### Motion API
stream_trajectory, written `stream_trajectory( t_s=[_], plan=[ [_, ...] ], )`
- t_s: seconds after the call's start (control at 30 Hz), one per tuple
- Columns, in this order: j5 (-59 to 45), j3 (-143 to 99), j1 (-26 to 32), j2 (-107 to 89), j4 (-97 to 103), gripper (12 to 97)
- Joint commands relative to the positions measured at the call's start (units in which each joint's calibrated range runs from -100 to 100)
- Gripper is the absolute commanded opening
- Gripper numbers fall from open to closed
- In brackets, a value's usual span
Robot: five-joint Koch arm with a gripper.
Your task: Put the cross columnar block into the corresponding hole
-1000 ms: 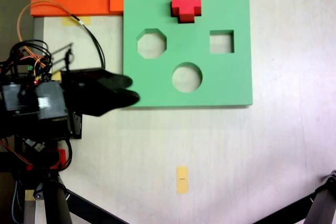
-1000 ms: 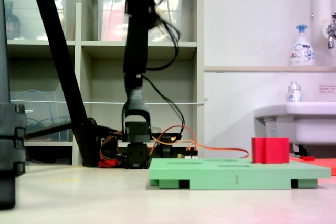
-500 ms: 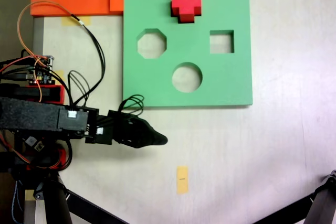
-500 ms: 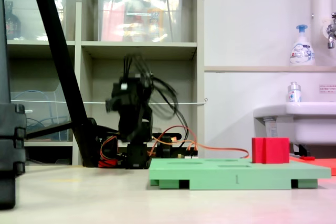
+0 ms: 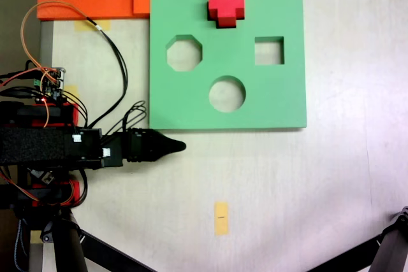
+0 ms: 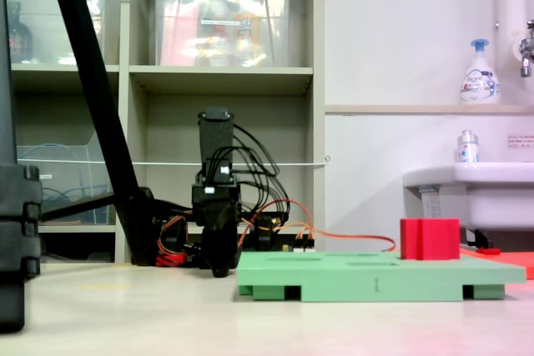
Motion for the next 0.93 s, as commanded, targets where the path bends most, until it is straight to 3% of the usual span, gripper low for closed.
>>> stream_trajectory(
  t_s=[0.0,0.9],
  plan=[
    [-0.29,-0.78,0.49,-0.41,-4.88,49.1],
    [-0.15,-0.78,0.15,-0.41,-8.64,49.3]
  ],
)
